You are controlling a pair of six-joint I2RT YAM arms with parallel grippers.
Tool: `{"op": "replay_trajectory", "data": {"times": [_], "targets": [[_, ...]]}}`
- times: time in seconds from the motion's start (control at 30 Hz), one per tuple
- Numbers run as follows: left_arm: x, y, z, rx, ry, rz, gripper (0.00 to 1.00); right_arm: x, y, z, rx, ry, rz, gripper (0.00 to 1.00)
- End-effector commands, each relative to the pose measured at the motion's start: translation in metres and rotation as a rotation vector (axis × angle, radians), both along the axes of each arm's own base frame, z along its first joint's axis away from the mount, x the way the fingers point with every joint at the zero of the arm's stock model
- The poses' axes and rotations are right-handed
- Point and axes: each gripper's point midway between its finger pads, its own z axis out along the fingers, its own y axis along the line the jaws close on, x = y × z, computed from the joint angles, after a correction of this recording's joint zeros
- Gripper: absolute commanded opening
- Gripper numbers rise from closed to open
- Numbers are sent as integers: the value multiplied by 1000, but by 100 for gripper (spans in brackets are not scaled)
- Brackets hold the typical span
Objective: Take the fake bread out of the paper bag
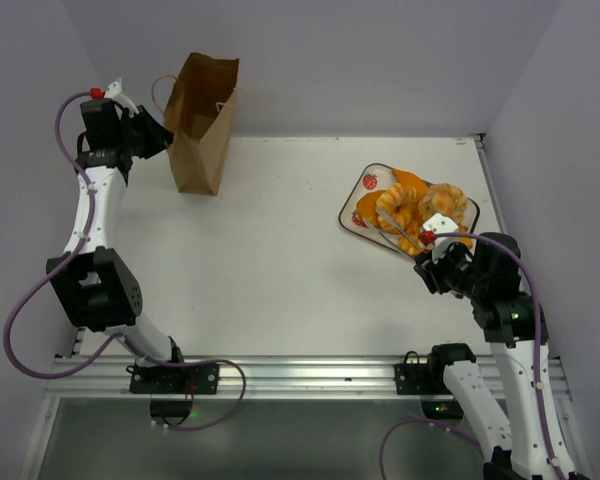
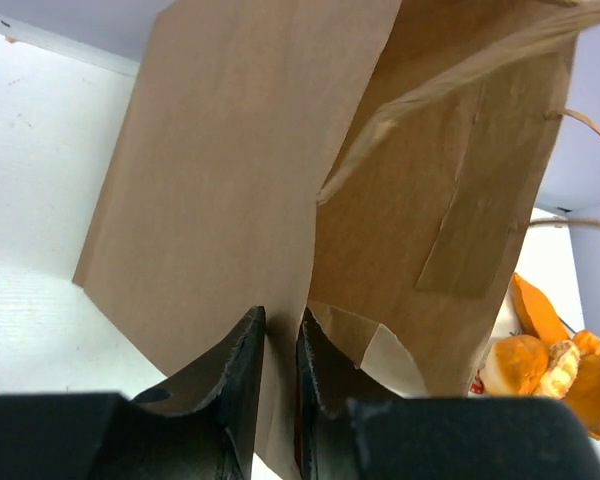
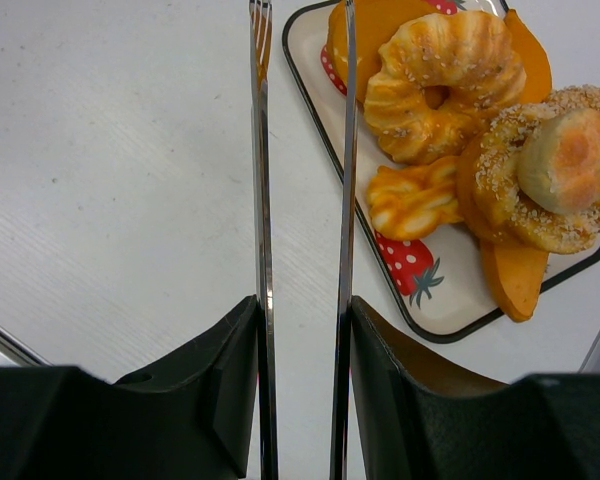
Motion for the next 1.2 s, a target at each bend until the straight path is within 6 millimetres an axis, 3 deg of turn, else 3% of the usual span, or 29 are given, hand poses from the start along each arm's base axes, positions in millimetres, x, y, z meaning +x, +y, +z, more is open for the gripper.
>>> {"op": "replay_trajectory", "data": {"times": [0.0, 0.23, 0.37, 0.5, 0.57, 0.67, 0.87, 1.17], "targets": [[-11, -2, 39, -35, -100, -14, 23, 5, 5, 8, 28, -33, 15, 42], [-13, -2, 55, -55, -130, -16, 22, 6, 6, 9, 30, -33, 19, 42], [-18, -12, 58, -110, -138, -70, 18, 4, 5, 9, 30, -40, 20, 42], [-28, -10, 53, -112, -141, -59, 19, 4, 6, 9, 32, -39, 20, 42], [-33, -5, 37, -126, -118, -45, 21, 4, 6, 9, 32, -38, 21, 42], [-40, 1, 27, -134, -108, -25, 33, 4, 6, 9, 33, -38, 25, 42], [-42, 6, 38, -115, -133, 3, 69, 4, 6, 9, 34, -38, 24, 42], [-50, 18, 81, -47, -246, 77, 84, 5, 9, 8, 29, -11, 47, 42]]}}
